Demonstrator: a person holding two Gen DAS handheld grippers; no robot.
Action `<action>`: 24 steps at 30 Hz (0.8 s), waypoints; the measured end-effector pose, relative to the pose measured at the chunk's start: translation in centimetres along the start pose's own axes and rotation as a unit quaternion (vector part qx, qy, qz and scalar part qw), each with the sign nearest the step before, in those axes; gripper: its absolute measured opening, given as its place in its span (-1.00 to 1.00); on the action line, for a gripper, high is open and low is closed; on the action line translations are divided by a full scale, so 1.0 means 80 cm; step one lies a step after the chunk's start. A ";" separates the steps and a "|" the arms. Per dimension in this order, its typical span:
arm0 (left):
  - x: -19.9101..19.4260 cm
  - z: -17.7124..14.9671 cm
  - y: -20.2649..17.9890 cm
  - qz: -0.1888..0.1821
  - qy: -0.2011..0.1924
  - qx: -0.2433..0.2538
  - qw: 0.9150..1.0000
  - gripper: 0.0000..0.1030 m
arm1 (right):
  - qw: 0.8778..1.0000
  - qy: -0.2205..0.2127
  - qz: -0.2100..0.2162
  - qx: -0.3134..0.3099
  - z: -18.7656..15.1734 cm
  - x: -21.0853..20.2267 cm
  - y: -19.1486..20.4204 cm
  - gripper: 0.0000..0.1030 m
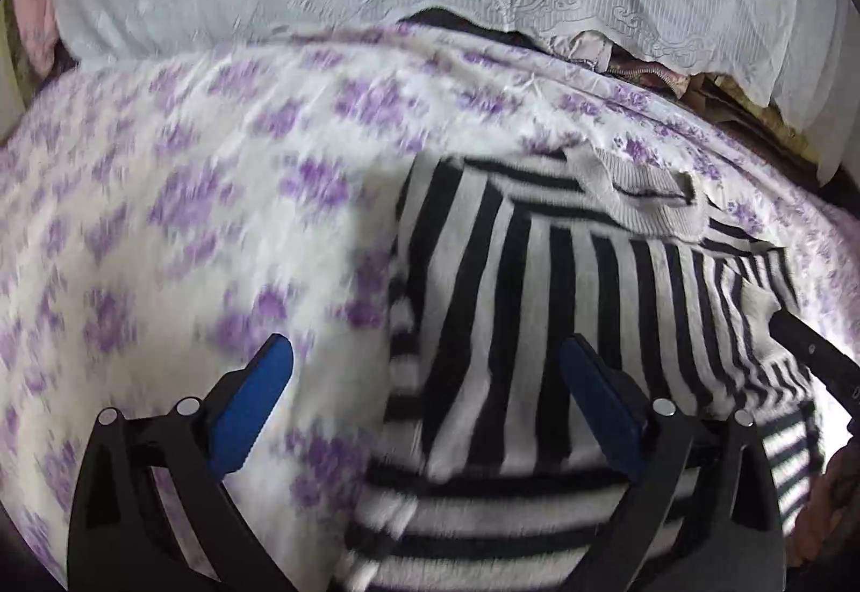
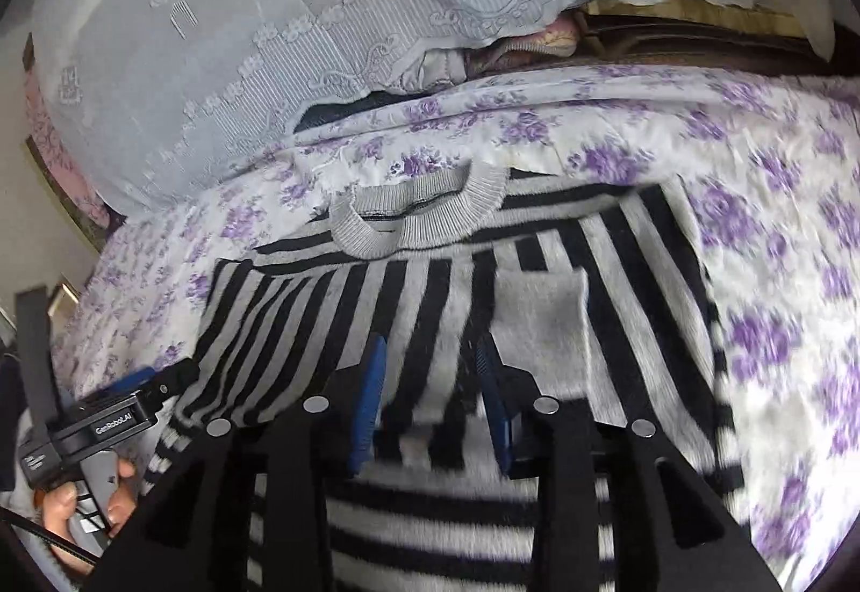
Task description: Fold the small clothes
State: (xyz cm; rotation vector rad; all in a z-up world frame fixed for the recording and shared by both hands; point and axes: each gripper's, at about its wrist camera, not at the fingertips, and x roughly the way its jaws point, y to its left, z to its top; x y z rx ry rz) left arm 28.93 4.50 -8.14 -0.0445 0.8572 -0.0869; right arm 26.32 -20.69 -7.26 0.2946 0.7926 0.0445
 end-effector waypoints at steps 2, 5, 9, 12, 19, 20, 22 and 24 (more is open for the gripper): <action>0.012 0.025 -0.007 -0.010 -0.011 0.008 1.000 0.89 | 0.999 0.022 -0.010 0.022 0.016 0.032 -0.005 -0.32; 0.050 0.047 -0.028 -0.015 0.010 0.039 0.999 0.89 | 0.999 0.031 -0.017 0.028 0.012 0.063 -0.017 -0.37; 0.093 0.034 -0.001 -0.024 0.054 -0.018 0.998 0.92 | 1.000 0.004 -0.012 0.027 0.005 0.038 -0.013 -0.35; 0.073 0.025 0.009 -0.007 0.043 -0.028 0.999 0.92 | 1.000 0.001 -0.029 -0.007 -0.009 0.029 -0.009 -0.08; 0.018 -0.023 0.030 -0.014 0.040 -0.025 0.999 0.90 | 1.000 -0.014 -0.007 0.021 -0.025 -0.005 -0.028 -0.14; 0.007 -0.035 0.030 -0.011 0.036 -0.016 0.999 0.90 | 1.000 -0.013 -0.006 0.015 -0.033 -0.011 -0.030 -0.12; -0.016 -0.066 0.033 0.003 0.026 0.003 1.000 0.92 | 1.000 0.003 -0.004 0.020 -0.052 -0.017 -0.038 -0.09; -0.029 -0.086 0.036 0.011 0.034 0.010 0.999 0.91 | 1.000 0.007 0.002 0.026 -0.065 -0.025 -0.042 -0.09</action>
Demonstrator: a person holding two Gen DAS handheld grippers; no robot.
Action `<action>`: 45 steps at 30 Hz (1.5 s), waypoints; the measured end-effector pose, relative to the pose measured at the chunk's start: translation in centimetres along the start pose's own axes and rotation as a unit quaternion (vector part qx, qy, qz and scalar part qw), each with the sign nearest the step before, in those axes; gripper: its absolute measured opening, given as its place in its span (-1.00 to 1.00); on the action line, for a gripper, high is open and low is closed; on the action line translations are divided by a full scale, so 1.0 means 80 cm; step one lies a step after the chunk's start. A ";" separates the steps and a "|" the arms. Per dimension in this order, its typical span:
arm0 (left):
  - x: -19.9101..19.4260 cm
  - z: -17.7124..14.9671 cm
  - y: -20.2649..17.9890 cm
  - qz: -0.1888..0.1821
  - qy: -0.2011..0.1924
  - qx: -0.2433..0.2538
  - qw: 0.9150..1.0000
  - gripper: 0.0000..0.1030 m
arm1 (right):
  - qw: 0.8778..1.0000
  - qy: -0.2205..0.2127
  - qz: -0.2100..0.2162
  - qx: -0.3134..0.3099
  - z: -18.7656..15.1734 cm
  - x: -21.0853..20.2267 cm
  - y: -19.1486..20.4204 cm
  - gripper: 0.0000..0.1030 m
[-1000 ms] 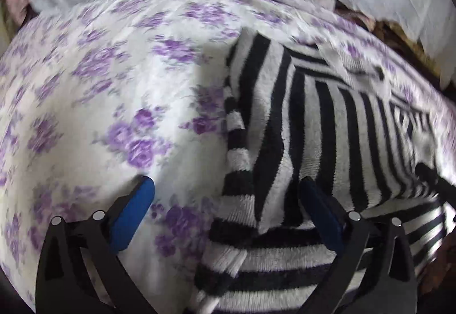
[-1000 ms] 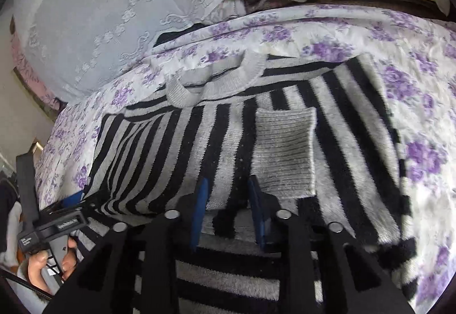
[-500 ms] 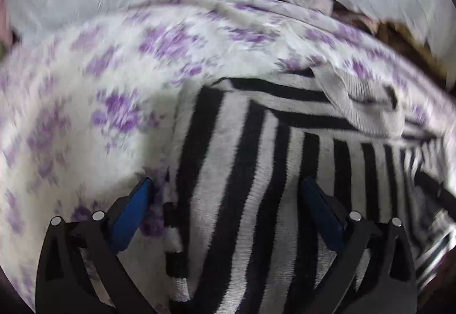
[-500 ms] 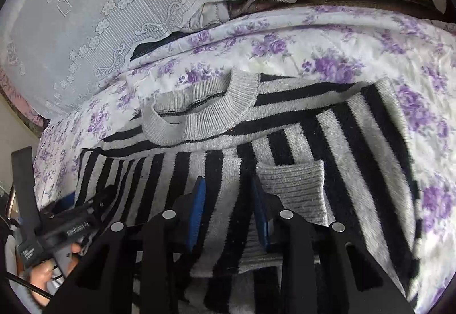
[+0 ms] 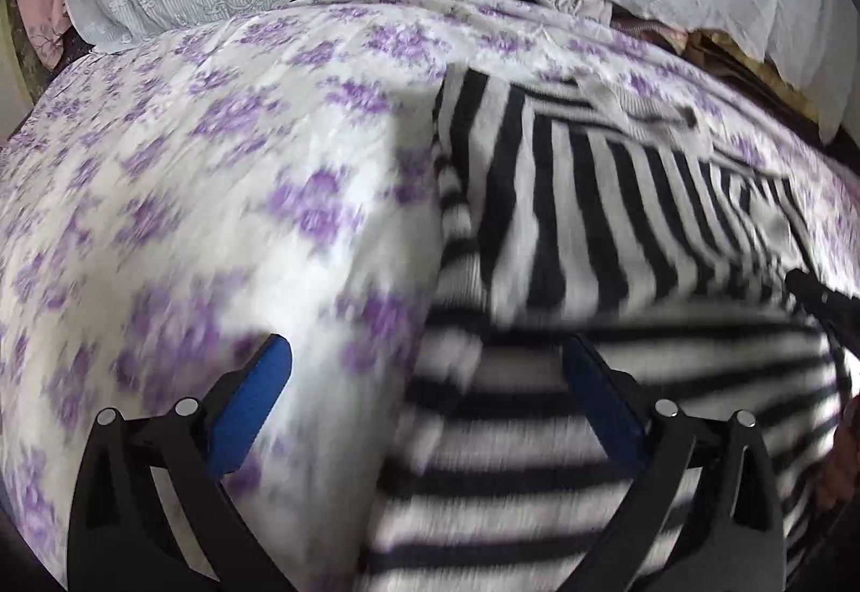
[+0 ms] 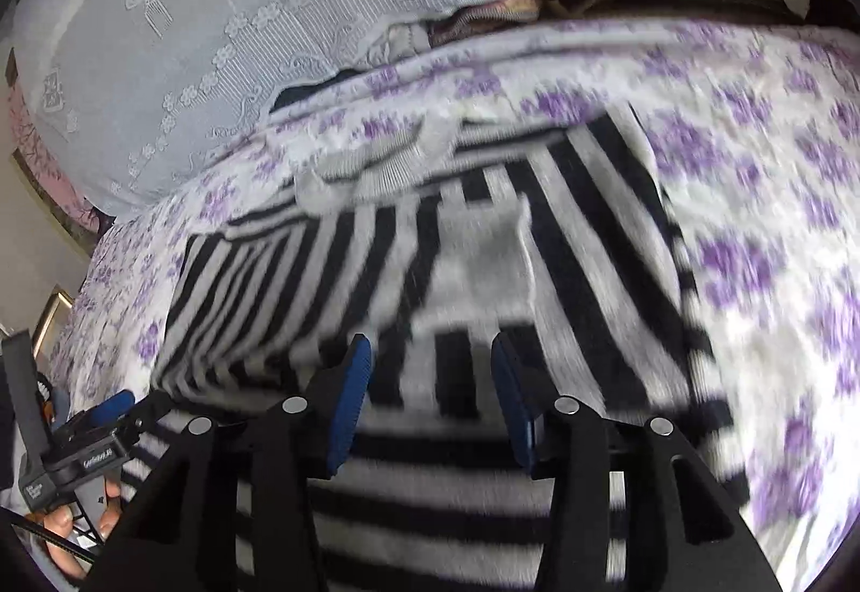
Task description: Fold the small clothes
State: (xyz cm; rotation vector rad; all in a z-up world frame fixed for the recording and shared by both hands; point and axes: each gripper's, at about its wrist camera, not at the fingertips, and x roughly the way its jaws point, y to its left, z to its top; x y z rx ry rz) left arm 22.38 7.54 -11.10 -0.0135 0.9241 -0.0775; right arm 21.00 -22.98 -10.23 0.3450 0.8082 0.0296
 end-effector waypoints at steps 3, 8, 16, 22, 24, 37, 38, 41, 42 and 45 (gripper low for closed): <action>-0.018 -0.032 0.000 0.007 0.002 0.007 1.000 0.91 | 1.000 -0.003 0.000 -0.007 -0.014 -0.019 0.002 0.02; -0.039 -0.067 -0.002 0.012 -0.004 0.008 1.000 0.91 | 1.000 0.016 0.008 -0.007 -0.055 -0.041 -0.006 0.09; -0.063 -0.103 -0.001 0.020 -0.009 0.012 1.000 0.91 | 0.999 0.021 0.002 -0.036 -0.105 -0.081 -0.005 0.12; -0.081 -0.129 -0.004 0.026 -0.014 0.026 0.999 0.91 | 0.998 0.021 -0.004 -0.066 -0.138 -0.105 -0.005 0.20; -0.085 -0.135 -0.002 0.024 -0.014 0.025 0.999 0.91 | 0.998 0.022 0.000 -0.065 -0.143 -0.111 -0.008 0.20; -0.117 -0.180 0.003 0.012 -0.015 0.032 0.999 0.91 | 0.997 0.020 0.020 -0.074 -0.177 -0.146 -0.019 0.38; -0.119 -0.183 0.004 0.011 -0.016 0.032 0.999 0.91 | 0.997 0.020 0.024 -0.072 -0.179 -0.150 -0.021 0.39; -0.129 -0.190 0.013 -0.012 -0.016 0.025 0.999 0.91 | 0.997 0.011 0.045 -0.059 -0.184 -0.166 -0.033 0.38; -0.132 -0.192 0.019 -0.029 -0.014 0.018 0.999 0.91 | 0.997 0.005 0.054 -0.053 -0.186 -0.174 -0.038 0.38; -0.143 -0.202 0.040 -0.090 -0.006 -0.004 0.996 0.91 | 0.997 -0.010 0.071 -0.039 -0.191 -0.195 -0.054 0.38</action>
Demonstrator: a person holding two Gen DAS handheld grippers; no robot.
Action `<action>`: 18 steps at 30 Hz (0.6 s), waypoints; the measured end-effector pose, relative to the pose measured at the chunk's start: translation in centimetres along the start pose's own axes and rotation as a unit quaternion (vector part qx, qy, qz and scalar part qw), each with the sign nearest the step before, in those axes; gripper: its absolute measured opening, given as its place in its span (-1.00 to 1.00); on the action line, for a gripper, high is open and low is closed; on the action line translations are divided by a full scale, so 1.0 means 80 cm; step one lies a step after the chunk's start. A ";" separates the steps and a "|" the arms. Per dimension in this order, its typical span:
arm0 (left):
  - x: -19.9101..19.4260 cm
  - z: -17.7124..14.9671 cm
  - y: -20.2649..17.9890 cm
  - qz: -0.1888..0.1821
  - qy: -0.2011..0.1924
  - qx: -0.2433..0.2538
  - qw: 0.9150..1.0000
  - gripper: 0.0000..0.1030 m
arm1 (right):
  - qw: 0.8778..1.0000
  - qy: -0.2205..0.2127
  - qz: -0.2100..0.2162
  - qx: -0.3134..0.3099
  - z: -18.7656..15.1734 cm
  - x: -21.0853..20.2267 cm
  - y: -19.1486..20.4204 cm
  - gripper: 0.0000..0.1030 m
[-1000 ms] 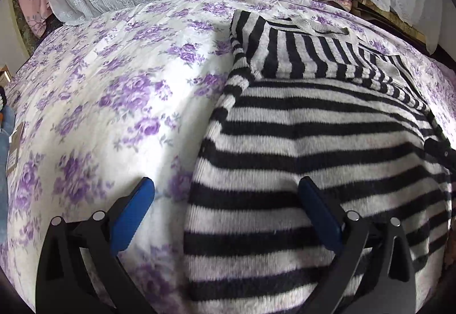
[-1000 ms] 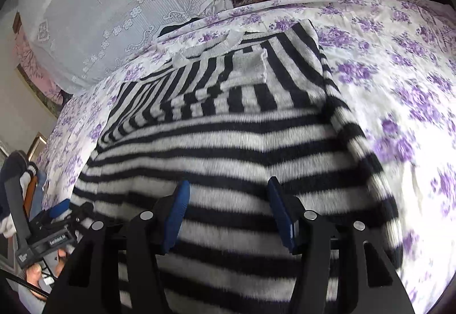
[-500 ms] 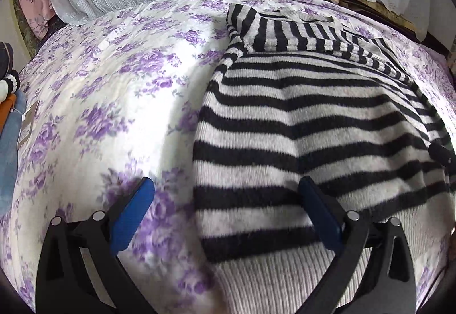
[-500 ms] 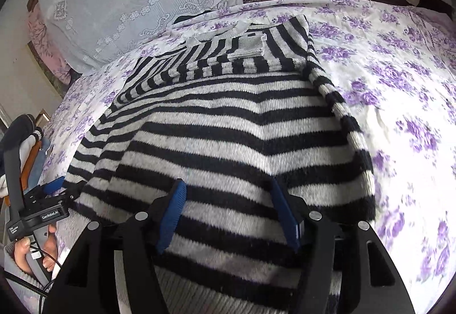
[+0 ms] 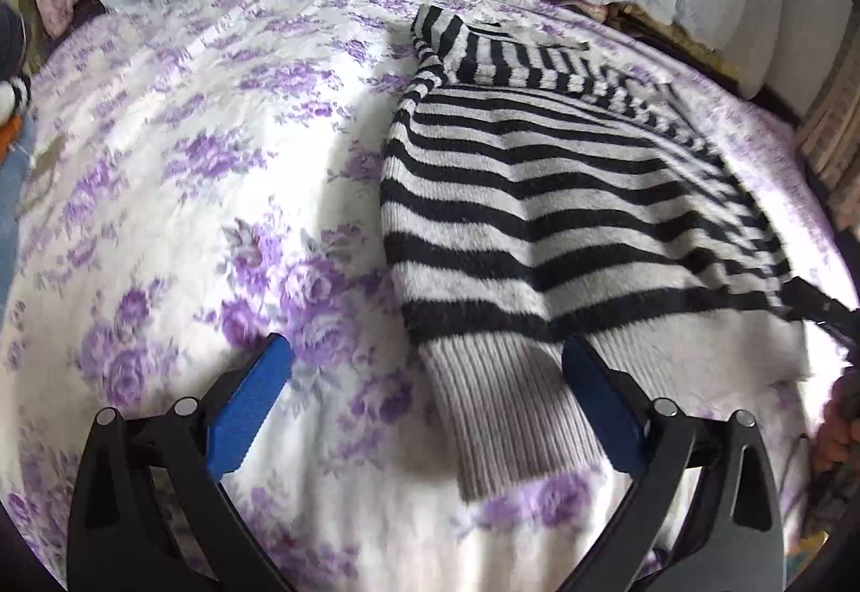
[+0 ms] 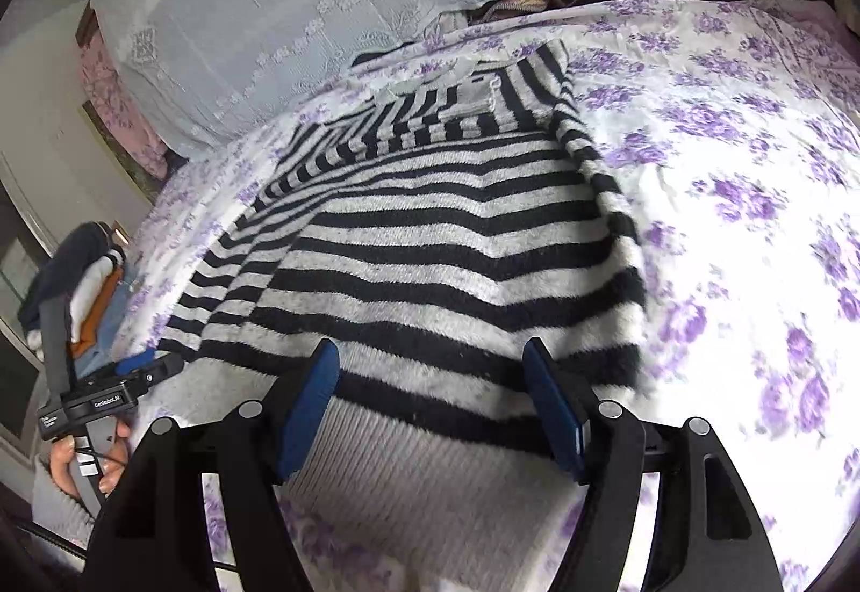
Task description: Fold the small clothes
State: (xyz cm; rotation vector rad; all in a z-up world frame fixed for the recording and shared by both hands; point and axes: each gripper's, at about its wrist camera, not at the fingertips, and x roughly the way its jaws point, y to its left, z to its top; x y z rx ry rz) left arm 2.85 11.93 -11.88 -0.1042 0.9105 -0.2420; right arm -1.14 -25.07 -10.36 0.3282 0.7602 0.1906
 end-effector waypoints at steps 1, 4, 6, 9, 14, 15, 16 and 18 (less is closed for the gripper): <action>-0.004 -0.002 0.004 -0.016 0.002 -0.004 1.000 0.91 | 1.000 -0.008 0.003 0.006 -0.002 -0.009 -0.005 0.38; -0.017 -0.014 0.015 -0.073 0.009 -0.009 0.997 0.90 | 1.000 -0.021 -0.001 0.017 -0.005 -0.027 -0.020 0.38; -0.023 -0.023 0.017 -0.105 0.013 -0.009 0.994 0.90 | 0.999 -0.021 -0.006 0.030 -0.008 -0.032 -0.030 0.37; -0.025 -0.025 0.016 -0.139 0.016 -0.008 0.990 0.90 | 0.998 -0.002 -0.002 0.055 -0.012 -0.027 -0.045 0.35; -0.008 -0.010 0.003 -0.207 0.035 -0.013 0.978 0.83 | 0.998 0.012 -0.001 0.058 -0.015 -0.020 -0.046 0.29; 0.000 -0.006 -0.002 -0.224 0.042 -0.014 0.974 0.77 | 0.998 0.014 -0.002 0.058 -0.016 -0.020 -0.046 0.28; 0.004 -0.003 -0.004 -0.229 0.046 -0.015 0.972 0.63 | 0.998 0.016 -0.003 0.058 -0.016 -0.020 -0.046 0.26; 0.019 0.001 -0.005 -0.225 0.055 -0.015 0.973 0.39 | 0.998 0.020 -0.001 0.062 -0.017 -0.021 -0.051 0.19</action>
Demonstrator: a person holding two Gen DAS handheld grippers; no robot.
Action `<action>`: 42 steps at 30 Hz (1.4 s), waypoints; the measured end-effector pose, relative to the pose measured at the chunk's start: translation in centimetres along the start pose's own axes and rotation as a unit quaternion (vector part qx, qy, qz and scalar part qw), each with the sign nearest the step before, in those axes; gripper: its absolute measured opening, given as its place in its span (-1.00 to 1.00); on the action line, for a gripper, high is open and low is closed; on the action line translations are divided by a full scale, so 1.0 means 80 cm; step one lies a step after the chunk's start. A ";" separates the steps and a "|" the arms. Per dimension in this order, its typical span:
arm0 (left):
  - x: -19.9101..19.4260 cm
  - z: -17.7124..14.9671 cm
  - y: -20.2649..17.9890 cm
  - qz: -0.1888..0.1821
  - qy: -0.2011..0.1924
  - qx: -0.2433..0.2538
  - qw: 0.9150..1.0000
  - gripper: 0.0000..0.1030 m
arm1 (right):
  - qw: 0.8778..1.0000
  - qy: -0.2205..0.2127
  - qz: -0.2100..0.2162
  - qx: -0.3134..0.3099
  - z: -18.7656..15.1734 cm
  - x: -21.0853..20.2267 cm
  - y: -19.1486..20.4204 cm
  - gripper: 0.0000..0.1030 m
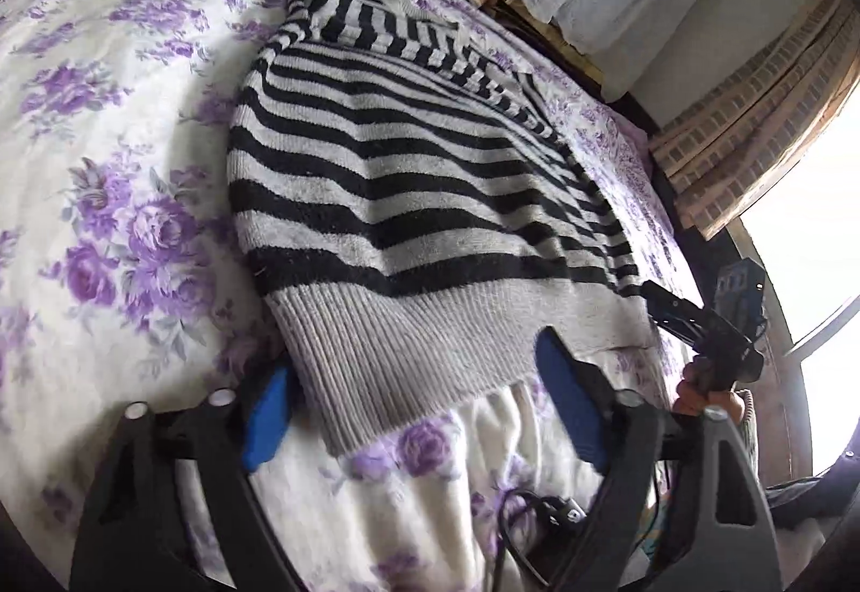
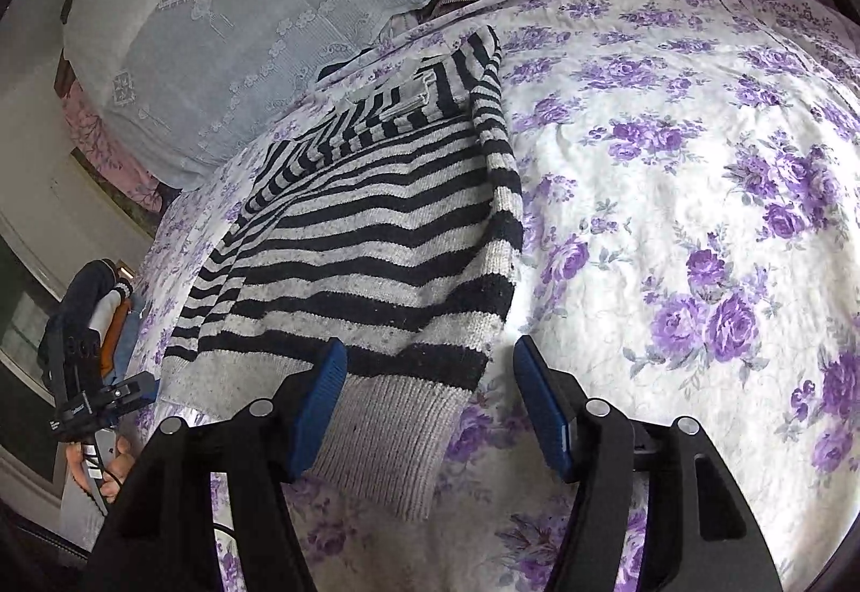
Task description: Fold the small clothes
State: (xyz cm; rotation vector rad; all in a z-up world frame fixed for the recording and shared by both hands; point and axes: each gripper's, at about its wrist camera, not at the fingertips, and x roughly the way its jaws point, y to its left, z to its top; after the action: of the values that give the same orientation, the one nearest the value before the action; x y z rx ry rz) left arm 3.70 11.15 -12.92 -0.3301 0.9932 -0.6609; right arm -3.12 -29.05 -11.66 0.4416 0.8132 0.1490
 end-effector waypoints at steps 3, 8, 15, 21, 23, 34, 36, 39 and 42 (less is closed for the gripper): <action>0.006 0.005 0.009 0.007 -0.002 -0.008 1.000 0.00 | 1.000 0.007 0.007 0.006 -0.003 -0.003 -0.009 0.10; 0.008 0.013 0.014 -0.007 0.000 -0.017 1.000 -0.09 | 1.000 0.015 0.008 -0.014 -0.006 0.000 0.000 0.06; 0.037 0.019 -0.019 -0.011 0.033 0.043 0.998 -0.81 | 0.997 0.032 0.035 -0.060 -0.006 0.010 0.033 -0.73; 0.006 0.060 -0.049 0.001 -0.023 0.085 0.996 -0.86 | 0.993 -0.027 0.058 -0.094 0.037 -0.020 0.067 -0.74; -0.002 0.076 -0.055 0.007 -0.041 0.090 0.995 -0.86 | 0.993 -0.038 0.060 -0.099 0.054 -0.021 0.074 -0.74; 0.009 0.157 -0.068 0.038 -0.084 0.099 0.991 -0.86 | 0.993 -0.065 0.068 -0.070 0.133 0.009 0.076 -0.74; 0.016 0.170 -0.064 0.042 -0.089 0.094 0.991 -0.86 | 0.993 -0.069 0.067 -0.066 0.146 0.018 0.076 -0.74; 0.026 0.189 -0.057 0.048 -0.093 0.088 0.991 -0.86 | 0.993 -0.071 0.069 -0.059 0.163 0.031 0.076 -0.74; 0.032 0.206 -0.053 0.054 -0.099 0.084 0.990 -0.86 | 0.993 -0.076 0.070 -0.052 0.180 0.043 0.074 -0.75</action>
State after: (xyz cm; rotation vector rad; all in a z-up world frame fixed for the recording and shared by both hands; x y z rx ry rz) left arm 17.18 5.67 -3.80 -0.1879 0.7549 -0.5974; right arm 9.95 -27.34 -2.68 0.4060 0.6222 0.2846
